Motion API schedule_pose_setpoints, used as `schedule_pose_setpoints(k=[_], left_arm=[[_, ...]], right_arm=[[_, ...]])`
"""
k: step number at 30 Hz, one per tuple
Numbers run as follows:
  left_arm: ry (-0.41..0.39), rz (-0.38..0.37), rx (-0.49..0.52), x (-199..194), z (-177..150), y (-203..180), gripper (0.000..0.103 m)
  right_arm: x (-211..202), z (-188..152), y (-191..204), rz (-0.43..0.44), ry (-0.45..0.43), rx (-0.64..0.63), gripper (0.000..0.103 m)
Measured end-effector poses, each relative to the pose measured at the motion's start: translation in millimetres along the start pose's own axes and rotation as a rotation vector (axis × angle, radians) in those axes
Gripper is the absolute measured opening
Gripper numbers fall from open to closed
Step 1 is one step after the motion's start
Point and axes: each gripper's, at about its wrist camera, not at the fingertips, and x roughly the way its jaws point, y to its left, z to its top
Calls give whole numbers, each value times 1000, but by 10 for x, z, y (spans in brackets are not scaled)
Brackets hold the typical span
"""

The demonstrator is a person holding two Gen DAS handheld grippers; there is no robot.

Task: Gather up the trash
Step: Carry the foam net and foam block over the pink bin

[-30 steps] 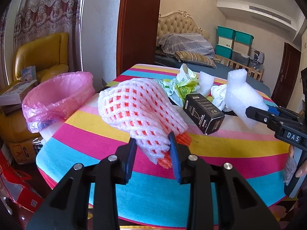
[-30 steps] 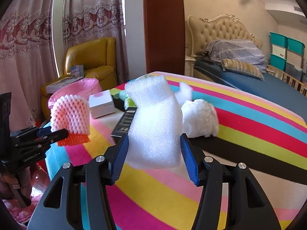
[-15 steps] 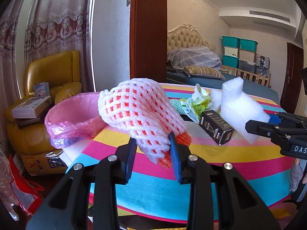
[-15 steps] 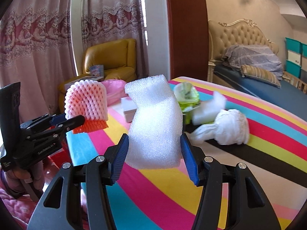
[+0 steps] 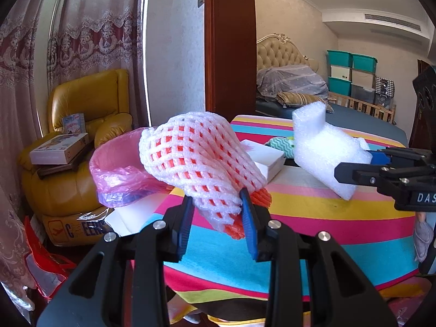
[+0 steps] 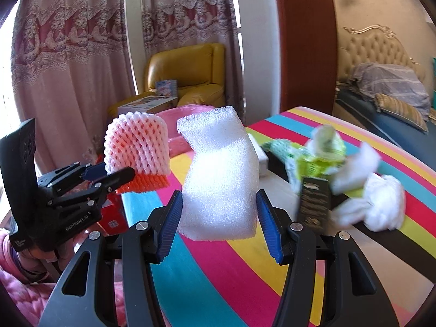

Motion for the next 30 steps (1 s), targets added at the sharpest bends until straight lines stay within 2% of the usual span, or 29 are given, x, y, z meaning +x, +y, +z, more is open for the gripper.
schedule_pose_setpoints(k=[10, 14, 17, 23, 30], left_arm=[[17, 38, -15, -3, 43, 350, 33], [38, 73, 10, 81, 120, 474, 33], [47, 64, 15, 165, 250, 629, 33], [59, 60, 17, 445, 556, 1031, 33], [90, 46, -31, 890, 795, 1602, 33]], right_arm=[[359, 319, 232, 41, 25, -46, 53], [561, 509, 279, 62, 38, -51, 53], [736, 709, 290, 73, 41, -37, 53], [1154, 1214, 282, 109, 28, 27, 54], [1782, 1571, 312, 89, 80, 16, 54]])
